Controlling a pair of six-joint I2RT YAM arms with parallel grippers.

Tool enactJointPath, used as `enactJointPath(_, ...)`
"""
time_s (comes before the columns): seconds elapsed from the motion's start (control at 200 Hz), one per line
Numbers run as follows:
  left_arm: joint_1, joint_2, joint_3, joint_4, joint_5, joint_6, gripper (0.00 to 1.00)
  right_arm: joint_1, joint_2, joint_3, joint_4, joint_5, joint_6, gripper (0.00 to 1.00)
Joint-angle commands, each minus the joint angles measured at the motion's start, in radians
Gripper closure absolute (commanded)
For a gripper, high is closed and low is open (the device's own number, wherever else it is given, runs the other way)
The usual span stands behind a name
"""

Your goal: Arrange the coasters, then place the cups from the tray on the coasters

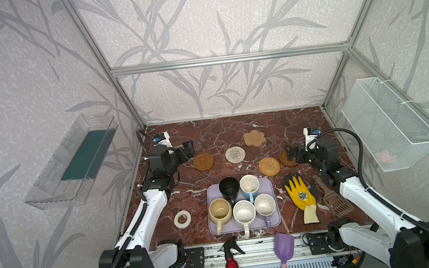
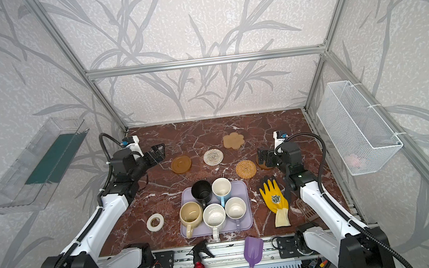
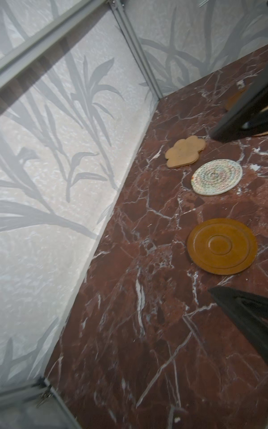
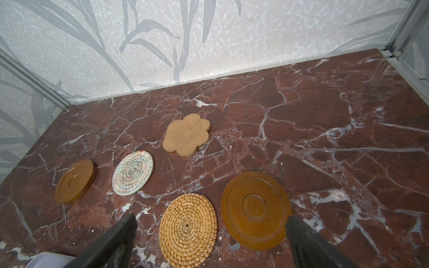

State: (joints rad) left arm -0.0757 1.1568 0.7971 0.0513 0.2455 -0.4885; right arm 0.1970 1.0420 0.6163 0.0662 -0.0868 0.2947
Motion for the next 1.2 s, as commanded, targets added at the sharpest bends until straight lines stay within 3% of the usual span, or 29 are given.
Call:
enactJointPath(0.0,-0.055,0.035,0.102,-0.199,-0.036,-0.012,0.01,0.030,0.018,0.062,-0.041,-0.006,0.021,0.01)
enactJointPath(0.225,-0.093,0.229,0.296,-0.523,-0.126,-0.038,0.02,0.114,0.123,0.185,-0.113,0.004,0.016,0.01)
enactJointPath(0.43,-0.104,0.348,0.338,-0.582,-0.198,-0.016,0.11,0.211,0.235,0.328,-0.223,0.025,-0.034,0.01)
enactJointPath(0.95,-0.112,0.678,0.514,-0.640,-0.203,0.010,0.25,0.253,0.383,0.433,-0.253,-0.079,-0.003,0.01)
enactJointPath(1.195,-0.109,0.738,0.531,-0.634,-0.236,0.006,0.30,0.298,0.454,0.506,-0.314,-0.114,-0.033,0.01)
